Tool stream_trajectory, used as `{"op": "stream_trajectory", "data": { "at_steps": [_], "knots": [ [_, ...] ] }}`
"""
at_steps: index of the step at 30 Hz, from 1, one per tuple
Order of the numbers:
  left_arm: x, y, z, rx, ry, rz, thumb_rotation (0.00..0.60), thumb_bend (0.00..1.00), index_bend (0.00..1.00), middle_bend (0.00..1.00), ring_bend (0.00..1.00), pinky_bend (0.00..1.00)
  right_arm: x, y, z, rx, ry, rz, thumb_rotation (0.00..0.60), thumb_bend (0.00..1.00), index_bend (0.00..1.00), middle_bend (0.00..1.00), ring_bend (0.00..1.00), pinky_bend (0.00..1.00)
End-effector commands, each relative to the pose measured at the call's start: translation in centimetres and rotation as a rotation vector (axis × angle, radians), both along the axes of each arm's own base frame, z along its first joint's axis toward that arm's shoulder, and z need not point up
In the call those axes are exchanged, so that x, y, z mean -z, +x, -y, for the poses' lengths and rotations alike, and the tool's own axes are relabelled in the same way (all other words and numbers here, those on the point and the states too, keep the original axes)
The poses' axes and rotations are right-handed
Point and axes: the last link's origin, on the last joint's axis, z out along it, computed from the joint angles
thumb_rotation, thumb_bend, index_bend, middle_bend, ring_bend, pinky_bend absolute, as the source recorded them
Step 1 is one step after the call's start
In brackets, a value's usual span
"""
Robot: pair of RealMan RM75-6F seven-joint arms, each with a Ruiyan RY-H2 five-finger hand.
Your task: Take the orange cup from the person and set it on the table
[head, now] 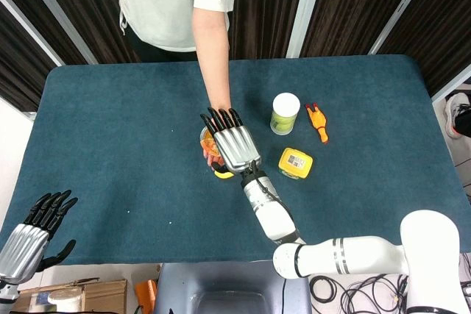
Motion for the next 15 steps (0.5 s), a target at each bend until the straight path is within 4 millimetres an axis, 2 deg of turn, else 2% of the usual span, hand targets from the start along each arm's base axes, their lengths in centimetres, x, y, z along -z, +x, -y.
{"op": "stream_trajectory", "data": {
  "at_steps": [1,8,11,15],
  "knots": [
    [0.0,0.0,0.0,0.004,-0.006,0.000,0.600,0.37,0.00,0.00,0.00,0.07,0.1,0.0,0.3,0.013,-0.005,-0.009,0.600,0.15,0.00,0.00,0.00,0.00],
    [0.1,0.0,-0.4,0.003,-0.018,0.001,0.600,0.37,0.00,0.00,0.00,0.07,0.6,-0.5,1.3,0.043,-0.009,-0.023,0.600,0.15,0.00,0.00,0.00,0.00],
    [0.1,0.1,-0.2,0.011,-0.013,0.001,0.600,0.37,0.00,0.00,0.00,0.07,1.0,-0.7,1.6,0.054,-0.013,-0.035,0.600,0.15,0.02,0.07,0.00,0.00],
    [0.0,0.0,-0.1,0.015,-0.009,0.002,0.600,0.37,0.00,0.00,0.00,0.07,1.7,-0.6,1.6,0.072,0.017,-0.012,0.600,0.15,0.12,0.15,0.00,0.00]
  ]
}}
